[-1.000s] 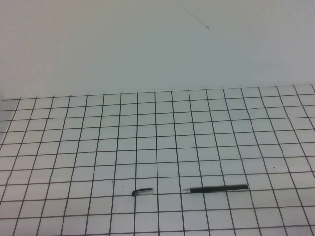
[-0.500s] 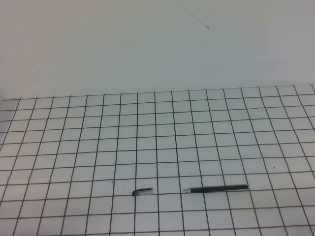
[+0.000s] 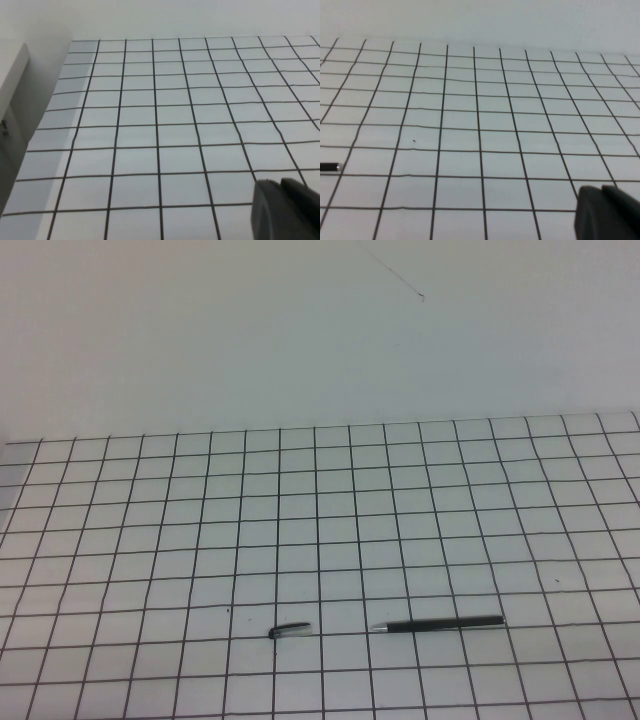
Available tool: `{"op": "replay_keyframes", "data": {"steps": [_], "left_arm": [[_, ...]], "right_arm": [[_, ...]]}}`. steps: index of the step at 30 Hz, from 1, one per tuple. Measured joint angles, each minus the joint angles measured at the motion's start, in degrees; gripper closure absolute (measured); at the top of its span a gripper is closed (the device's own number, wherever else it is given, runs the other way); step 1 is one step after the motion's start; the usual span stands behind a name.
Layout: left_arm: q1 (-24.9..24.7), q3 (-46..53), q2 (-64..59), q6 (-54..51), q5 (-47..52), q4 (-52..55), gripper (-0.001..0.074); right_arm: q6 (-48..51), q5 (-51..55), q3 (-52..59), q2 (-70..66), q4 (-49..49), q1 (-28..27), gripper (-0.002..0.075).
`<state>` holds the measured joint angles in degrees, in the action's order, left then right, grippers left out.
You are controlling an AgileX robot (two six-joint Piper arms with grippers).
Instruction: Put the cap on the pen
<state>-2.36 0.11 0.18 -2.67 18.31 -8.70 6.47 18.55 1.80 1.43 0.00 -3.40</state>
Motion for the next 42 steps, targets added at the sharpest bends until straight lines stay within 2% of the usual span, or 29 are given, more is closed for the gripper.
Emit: {"op": "replay_keyframes", "data": {"steps": [33,38,42], "left_arm": [[0.00,0.00,0.00,-1.92,-5.25,2.96,0.0736],[0.00,0.00,0.00,-1.92,-13.52,3.08,0.0736],[0.00,0.00,0.00,-1.92,-22.51,1.63,0.0736]], "right_arm": [[0.39,-0.70,0.00,0.00,0.30,0.00,0.0729],[0.12,-6.15,0.00,0.00,0.00,0.00,0.0729],[0.12,-18.55,0.00,0.00,0.00,0.00,0.0729]]}}
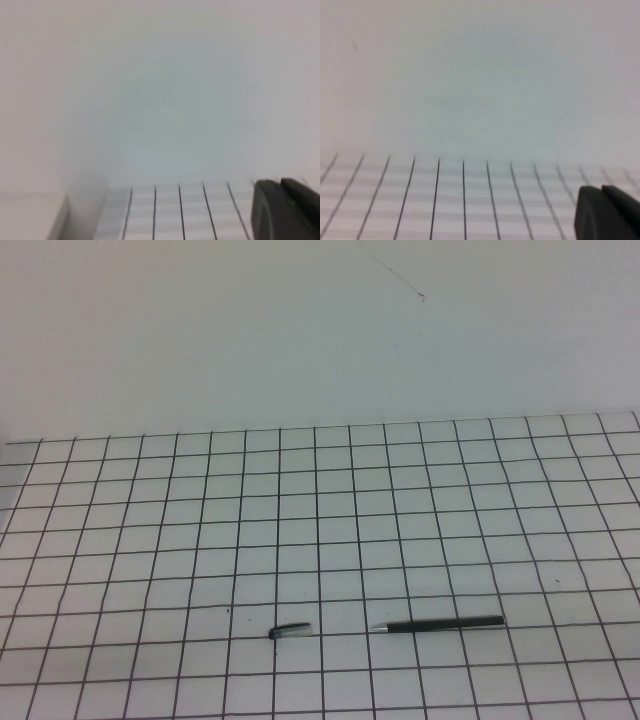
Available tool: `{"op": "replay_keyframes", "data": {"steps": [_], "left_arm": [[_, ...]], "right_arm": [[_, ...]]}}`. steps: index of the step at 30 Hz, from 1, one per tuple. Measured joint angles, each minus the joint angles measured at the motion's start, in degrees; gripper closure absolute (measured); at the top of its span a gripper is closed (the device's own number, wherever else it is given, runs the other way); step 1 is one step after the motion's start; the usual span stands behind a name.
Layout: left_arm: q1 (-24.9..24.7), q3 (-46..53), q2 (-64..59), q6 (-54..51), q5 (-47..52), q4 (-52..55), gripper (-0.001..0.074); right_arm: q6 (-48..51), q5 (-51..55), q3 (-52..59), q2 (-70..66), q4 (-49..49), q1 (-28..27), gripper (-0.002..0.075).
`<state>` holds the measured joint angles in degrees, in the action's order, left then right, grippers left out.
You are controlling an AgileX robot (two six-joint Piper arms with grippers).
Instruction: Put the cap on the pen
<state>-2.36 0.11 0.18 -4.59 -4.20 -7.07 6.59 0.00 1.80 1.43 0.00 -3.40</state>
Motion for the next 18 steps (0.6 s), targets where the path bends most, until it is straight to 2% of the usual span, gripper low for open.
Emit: {"op": "replay_keyframes", "data": {"steps": [6,10,13,16,18], "left_arm": [[0.00,0.00,0.00,0.19,-11.24,-0.05,0.0736],[0.00,0.00,0.00,-1.17,-15.41,-0.05,0.0736],[0.00,0.00,0.00,-2.72,-16.55,-0.05,0.0736],[0.00,0.00,0.00,2.70,-17.71,-0.34,0.0736],[0.00,-1.72,0.00,1.75,-12.97,0.11,0.0736]], "right_arm": [[-0.04,-16.13,0.00,0.00,0.00,0.00,0.0729],[-0.08,-21.18,0.00,0.00,0.00,0.00,0.0729],[0.20,-25.19,0.00,0.00,-0.35,0.00,0.0729],[5.83,-27.78,-0.13,-0.09,-1.51,0.00,0.0729],[5.39,-26.07,-0.85,-0.09,-1.65,0.00,0.0729]]}}
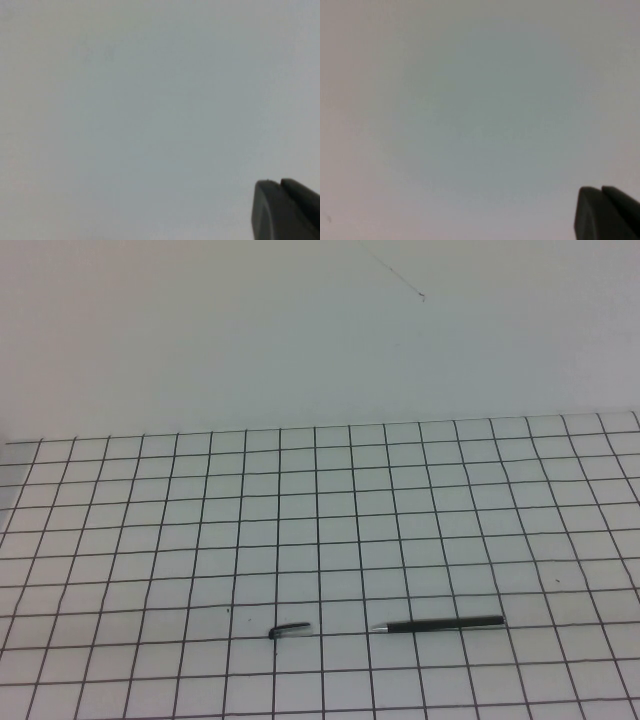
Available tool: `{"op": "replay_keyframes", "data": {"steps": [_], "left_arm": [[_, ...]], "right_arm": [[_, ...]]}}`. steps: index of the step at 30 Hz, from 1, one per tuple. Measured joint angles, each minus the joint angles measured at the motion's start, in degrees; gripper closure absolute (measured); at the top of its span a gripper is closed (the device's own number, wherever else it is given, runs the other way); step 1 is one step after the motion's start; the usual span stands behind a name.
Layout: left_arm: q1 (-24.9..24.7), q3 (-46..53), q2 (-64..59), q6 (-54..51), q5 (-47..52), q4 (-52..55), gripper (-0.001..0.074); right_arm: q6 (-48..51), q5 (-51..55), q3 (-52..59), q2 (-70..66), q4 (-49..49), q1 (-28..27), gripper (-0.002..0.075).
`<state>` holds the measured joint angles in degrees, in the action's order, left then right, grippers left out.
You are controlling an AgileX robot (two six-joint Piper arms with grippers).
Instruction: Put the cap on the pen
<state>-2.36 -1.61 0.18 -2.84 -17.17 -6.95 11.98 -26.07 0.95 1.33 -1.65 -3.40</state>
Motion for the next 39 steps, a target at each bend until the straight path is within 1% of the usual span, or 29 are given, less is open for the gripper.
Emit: {"op": "replay_keyframes", "data": {"steps": [2,4,6,8,10,12,13,15,18,22,25,29,31,33,36,39], "left_arm": [[0.00,-4.54,-0.10,-3.89,7.49,0.28,0.0736],[0.00,-9.47,-0.10,-6.79,15.23,0.28,0.0736],[0.00,-12.71,-0.10,-8.00,20.56,0.37,0.0736],[0.00,-13.79,-0.10,-8.77,23.16,0.37,0.0736],[0.00,-13.75,-0.10,-9.45,23.75,0.55,0.0736],[0.00,-12.78,-0.10,-9.16,23.75,1.17,0.0736],[0.00,-12.47,-0.10,-8.83,23.66,1.00,0.0736],[0.00,-12.83,-0.10,-8.49,25.50,0.71,0.0736],[0.00,-15.93,-1.54,-11.17,33.26,1.00,0.0736],[0.00,-20.43,-8.96,-16.51,42.70,1.14,0.0736],[0.00,-24.38,-15.72,-19.32,47.16,0.49,0.0736],[0.00,-29.97,-23.72,-28.32,52.82,-4.56,0.0736],[-0.50,-32.86,-27.31,-33.03,53.87,-10.55,0.0728],[-0.89,-35.18,-29.96,-39.01,54.67,-16.68,0.0691],[-0.89,-37.97,-34.15,-46.50,54.78,-25.96,0.0590],[-0.89,-39.65,-38.18,-50.41,55.43,-31.63,0.0437]], "right_arm": [[-1.07,6.98,-2.82,0.00,0.00,0.00,0.0729],[-0.96,18.19,-6.90,-0.13,0.00,0.00,0.0729],[-0.83,28.40,-10.31,-0.34,0.14,0.00,0.0729],[-0.65,36.41,-13.07,-1.35,0.00,0.00,0.0729],[-0.65,46.96,-16.04,-3.01,-0.66,0.00,0.0729],[-0.65,54.31,-17.79,-5.16,-0.78,0.00,0.0729],[-0.65,55.47,-18.25,-6.34,-1.69,0.00,0.0729],[-0.35,54.36,-18.53,-8.52,-3.86,0.00,0.0729],[0.86,53.81,-18.53,-12.29,-6.03,0.00,0.0729],[5.72,54.04,-18.53,-16.87,-11.52,0.00,0.0729],[9.85,54.16,-18.53,-18.68,-14.74,0.00,0.0729],[12.82,55.23,-18.53,-21.31,-16.99,0.00,0.0729],[13.99,55.87,-18.53,-22.21,-18.01,0.00,0.0729],[14.29,55.74,-18.53,-22.69,-18.27,0.00,0.0729],[14.40,55.34,-18.53,-23.16,-18.27,0.00,0.0729],[14.65,55.44,-18.53,-23.16,-19.06,0.00,0.0729]]}}
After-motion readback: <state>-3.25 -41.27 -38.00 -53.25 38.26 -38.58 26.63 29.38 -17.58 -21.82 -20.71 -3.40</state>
